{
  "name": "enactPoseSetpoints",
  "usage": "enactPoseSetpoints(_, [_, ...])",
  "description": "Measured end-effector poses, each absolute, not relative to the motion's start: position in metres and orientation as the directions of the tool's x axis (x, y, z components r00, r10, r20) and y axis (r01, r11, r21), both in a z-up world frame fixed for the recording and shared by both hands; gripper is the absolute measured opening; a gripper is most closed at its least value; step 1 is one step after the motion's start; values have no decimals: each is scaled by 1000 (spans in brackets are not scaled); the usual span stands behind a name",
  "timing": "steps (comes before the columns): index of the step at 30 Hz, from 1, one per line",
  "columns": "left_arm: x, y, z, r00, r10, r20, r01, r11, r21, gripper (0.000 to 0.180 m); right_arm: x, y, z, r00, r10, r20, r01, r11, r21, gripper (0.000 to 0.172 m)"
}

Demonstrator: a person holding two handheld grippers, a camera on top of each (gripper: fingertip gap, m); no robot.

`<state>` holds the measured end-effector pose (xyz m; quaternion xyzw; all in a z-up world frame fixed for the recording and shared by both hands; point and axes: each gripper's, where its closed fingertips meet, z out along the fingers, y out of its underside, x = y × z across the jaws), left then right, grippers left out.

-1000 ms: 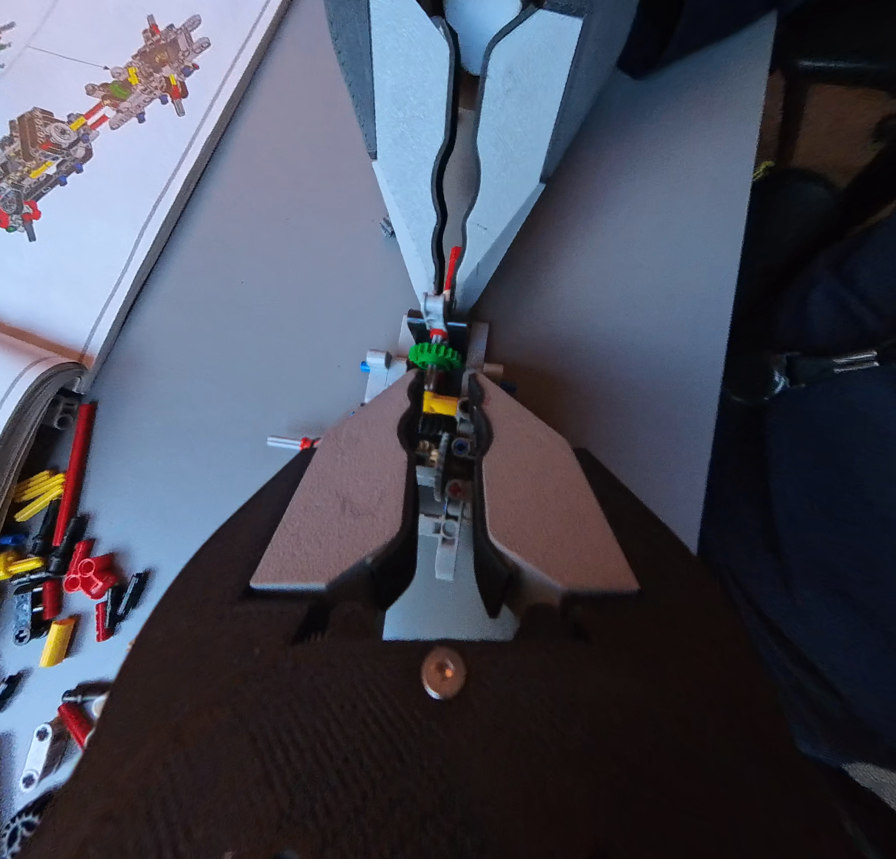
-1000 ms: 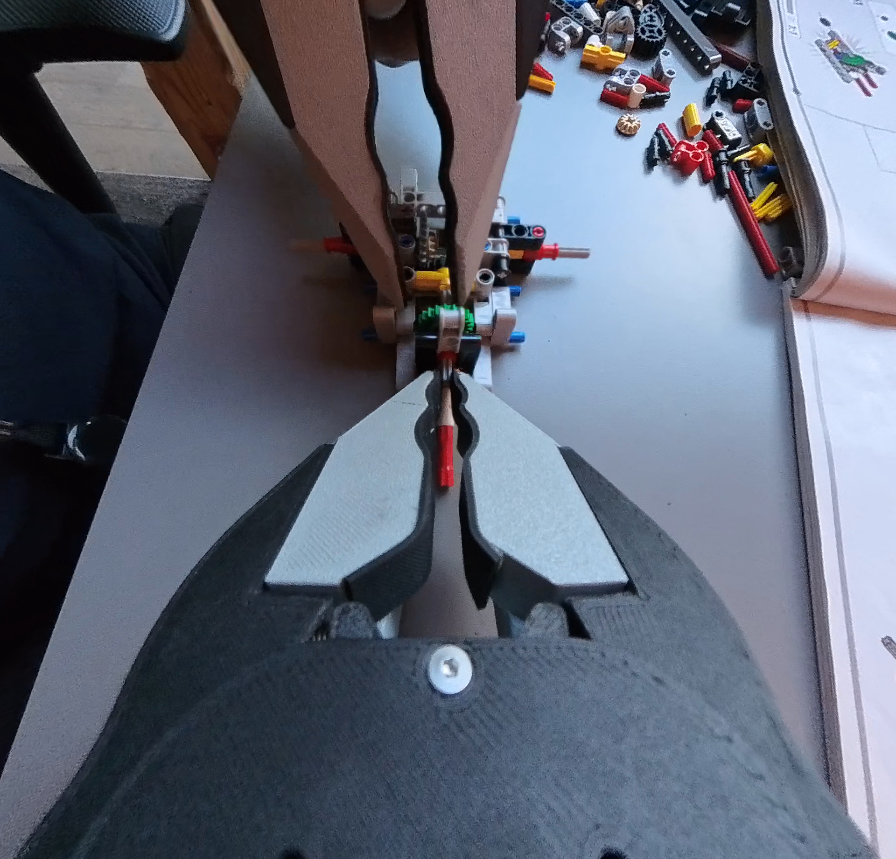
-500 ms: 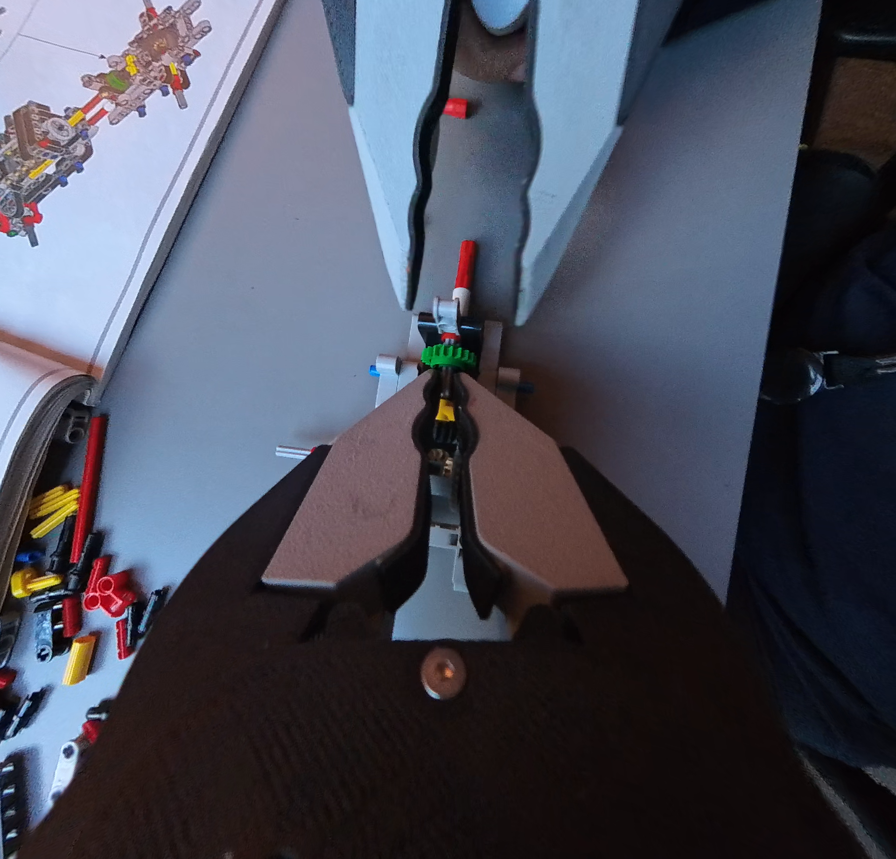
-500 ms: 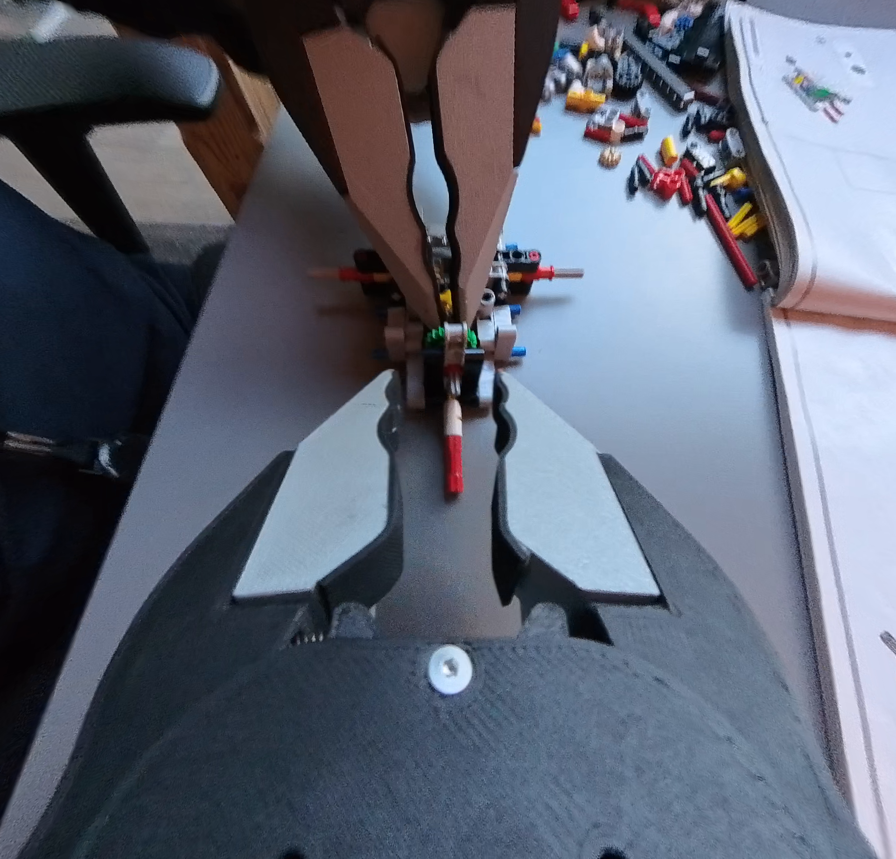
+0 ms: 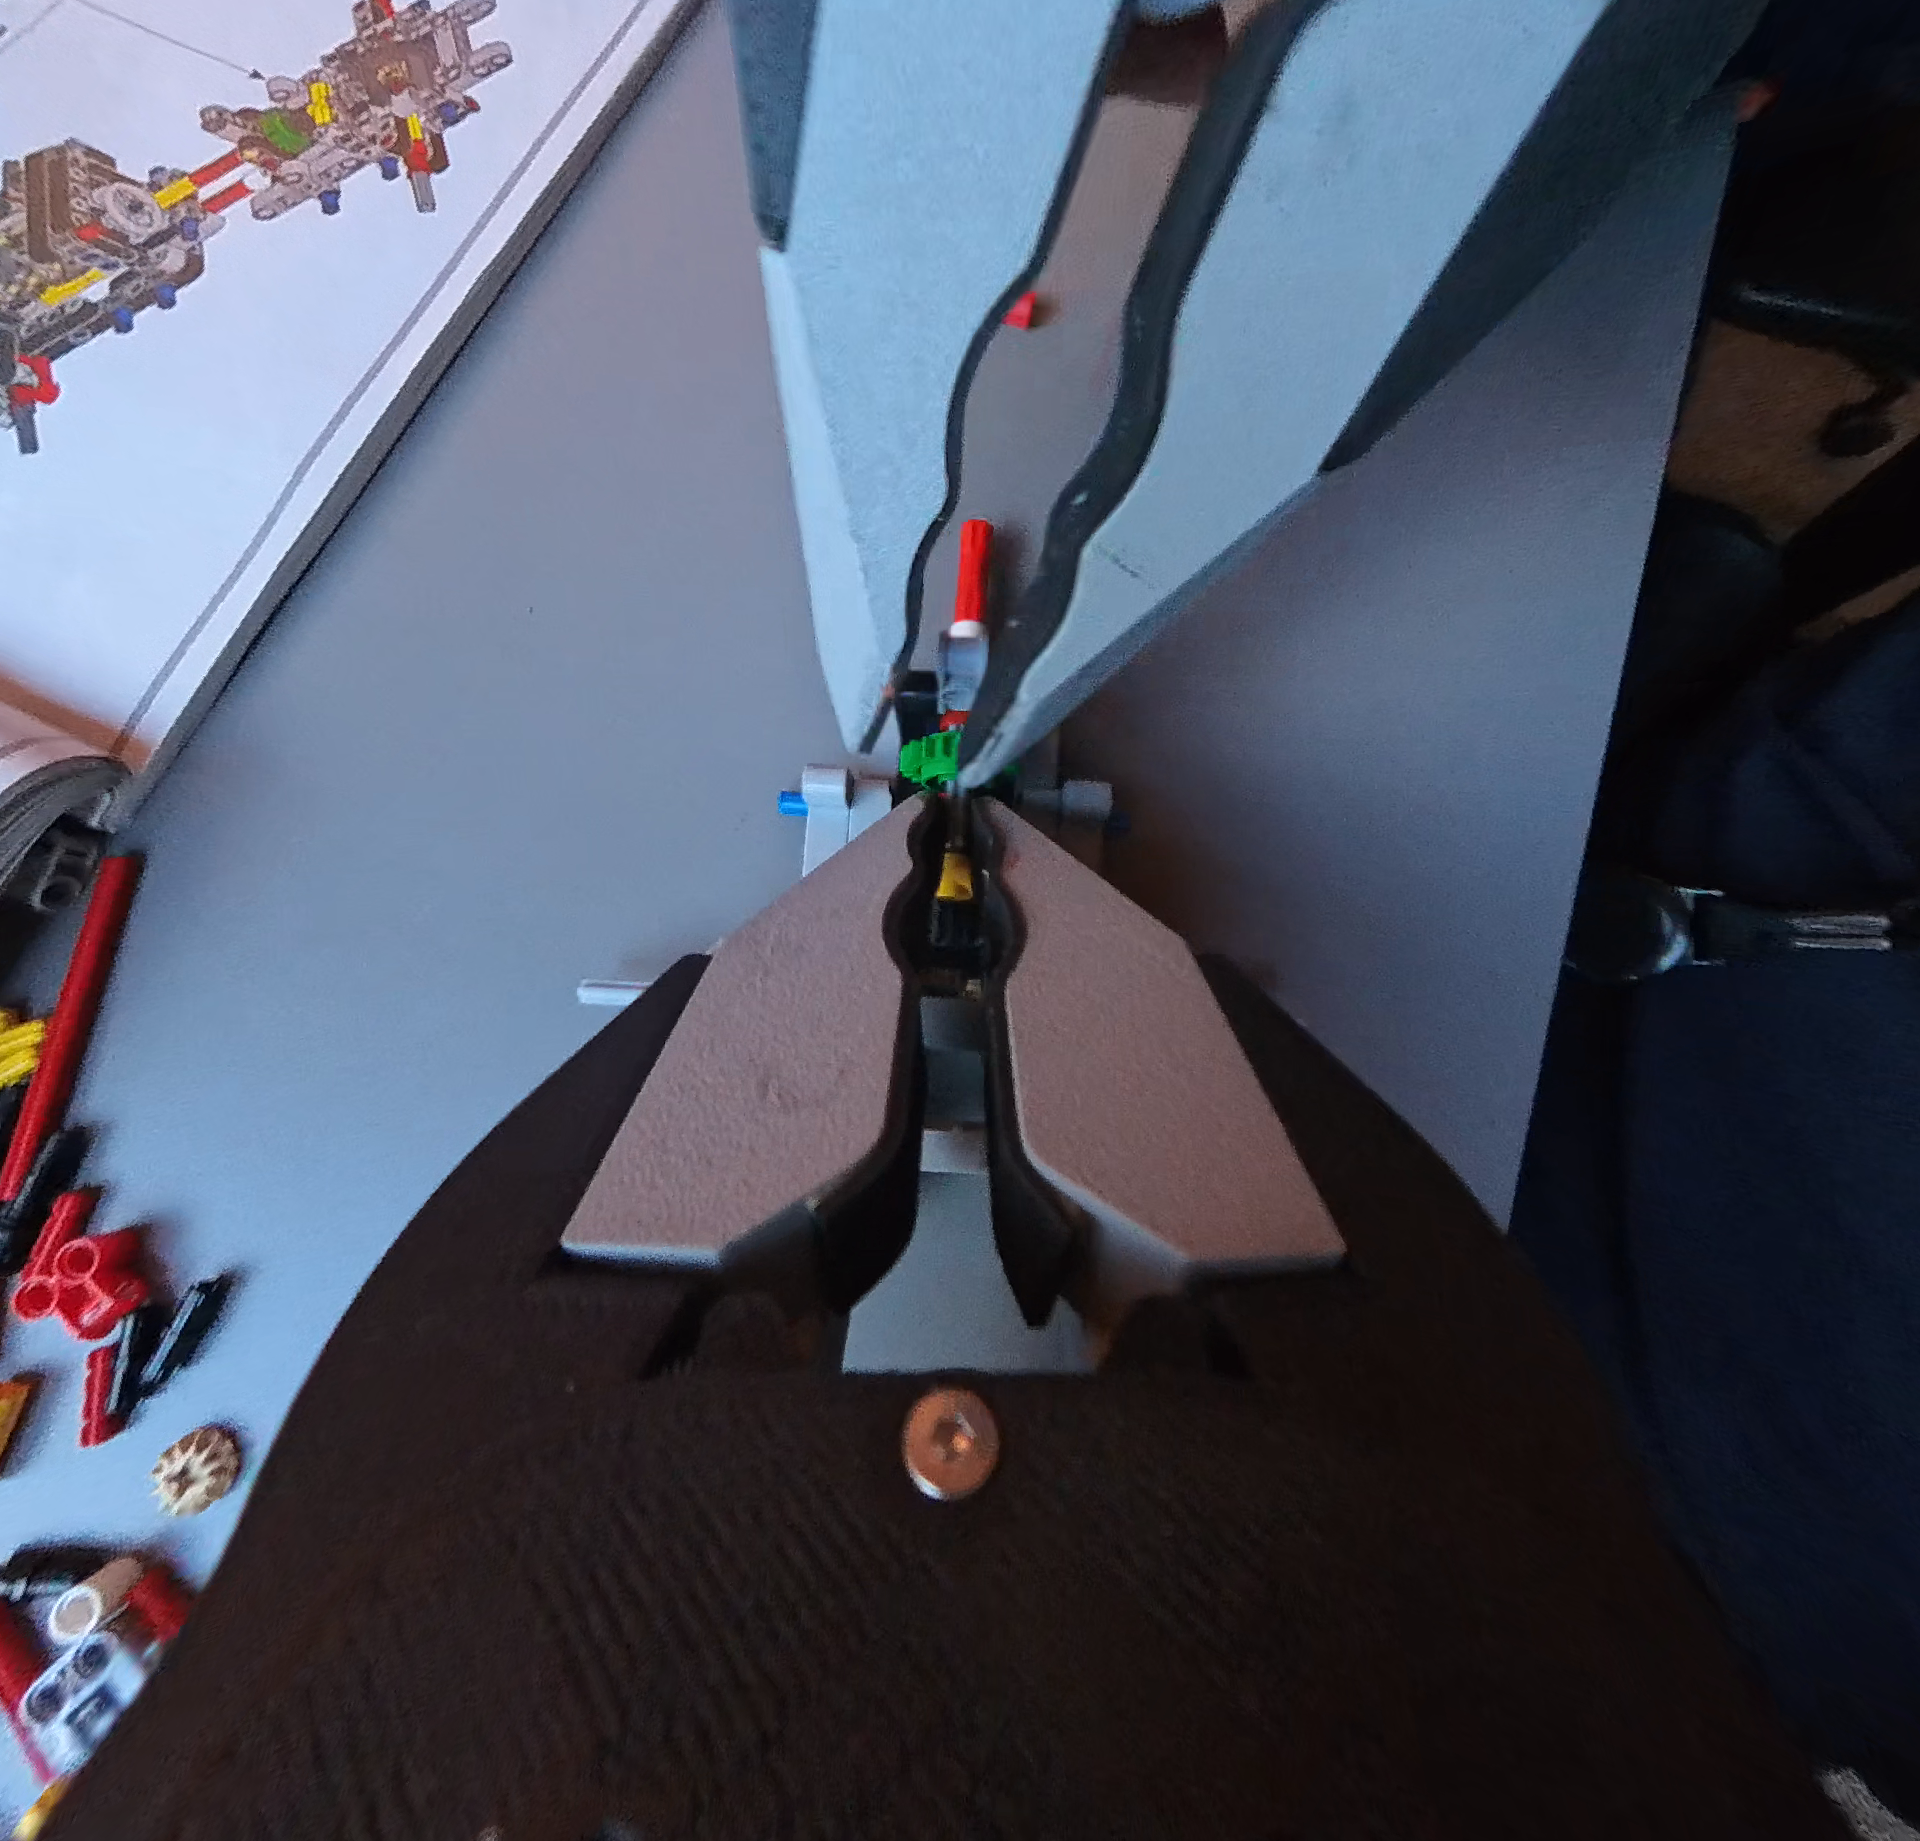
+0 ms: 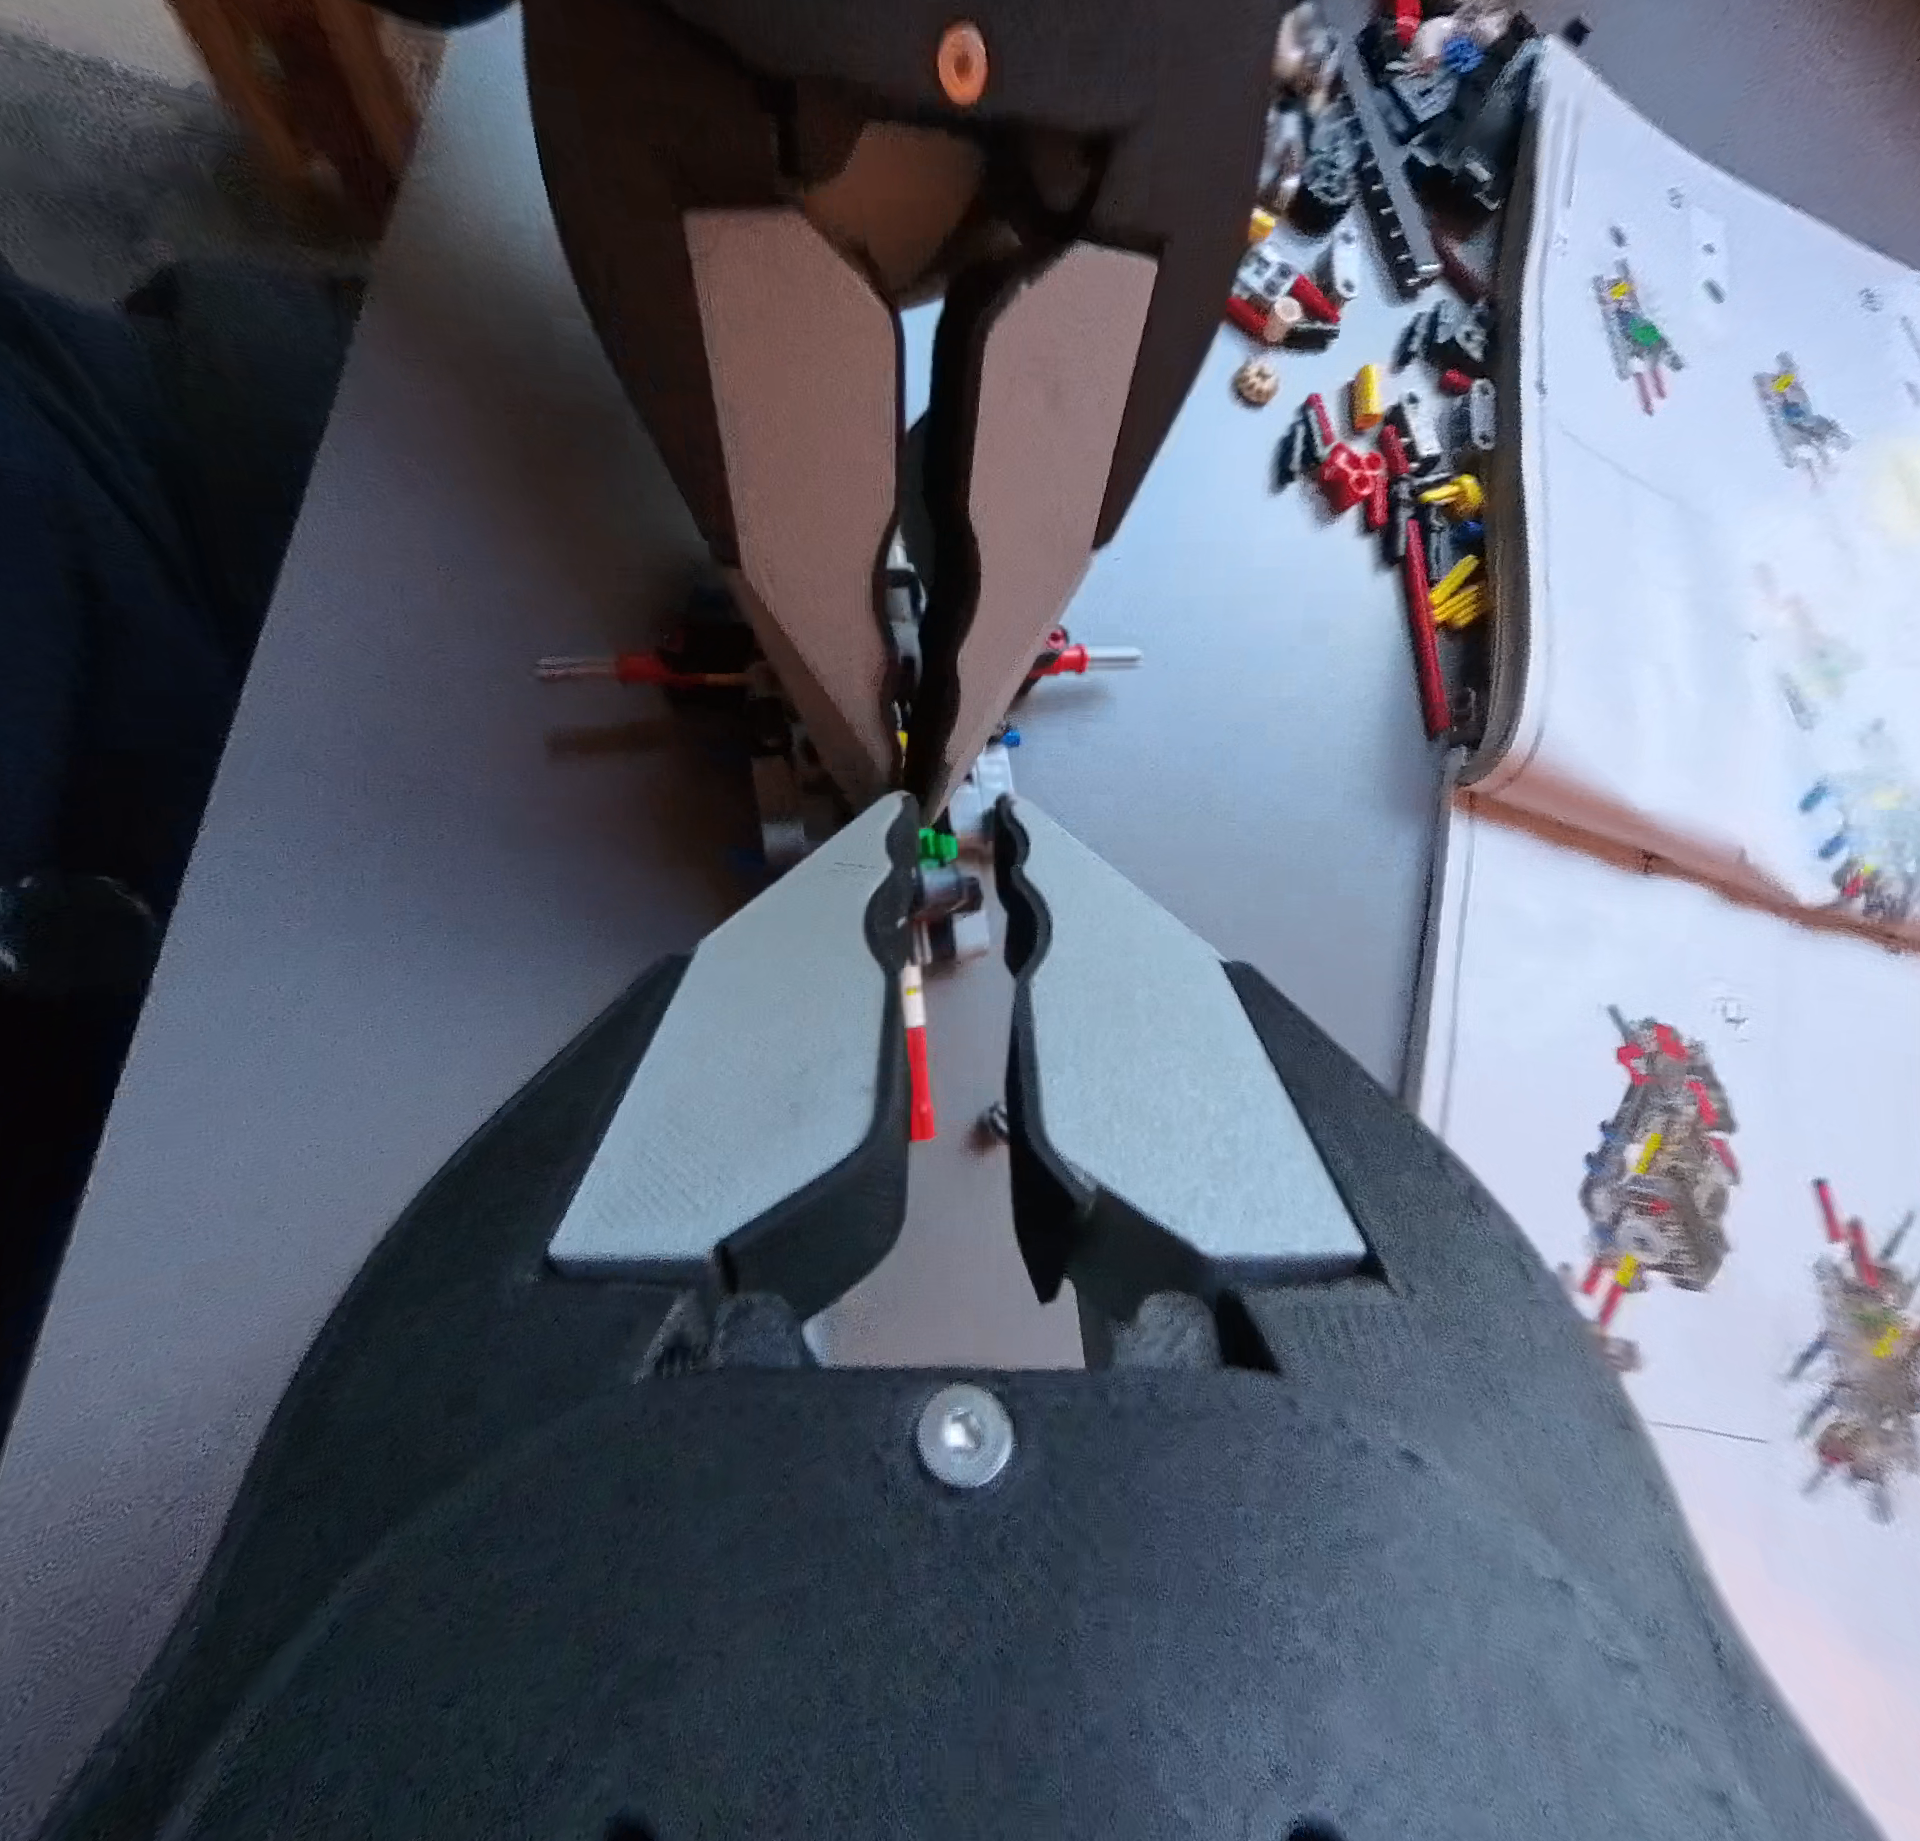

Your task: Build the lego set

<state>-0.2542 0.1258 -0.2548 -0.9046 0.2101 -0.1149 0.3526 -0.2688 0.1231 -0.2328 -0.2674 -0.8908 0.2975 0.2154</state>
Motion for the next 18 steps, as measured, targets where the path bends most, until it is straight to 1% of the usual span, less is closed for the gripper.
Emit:
enactPoseSetpoints(1, [-252, 127, -255, 884, -462, 68, -289, -656, -697, 0, -267, 123, -231, -791, 576, 206, 358, 709, -608, 9])
enactPoseSetpoints(2, [-250, 129, -255, 886, -458, 77, -274, -650, -709, 0, -264, 124, -231, -816, 550, 179, 371, 735, -568, 10])
enactPoseSetpoints(5, [-249, 131, -254, 890, -447, 91, -236, -621, -747, 0, -258, 129, -235, -854, 500, 147, 382, 793, -474, 21])
enactPoseSetpoints(6, [-249, 129, -254, 885, -458, 88, -245, -617, -748, 0, -258, 129, -237, -857, 493, 147, 381, 800, -464, 21])
enactPoseSetpoints(9, [-255, 129, -253, 894, -441, 74, -239, -611, -755, 0, -259, 125, -242, -862, 480, 162, 370, 815, -445, 14])
enactPoseSetpoints(13, [-255, 128, -253, 893, -443, 80, -231, -603, -764, 0, -259, 121, -248, -875, 450, 180, 355, 848, -394, 17])
enactPoseSetpoints(18, [-254, 129, -253, 891, -447, 81, -231, -598, -768, 0, -258, 124, -251, -899, 390, 200, 322, 897, -302, 16])
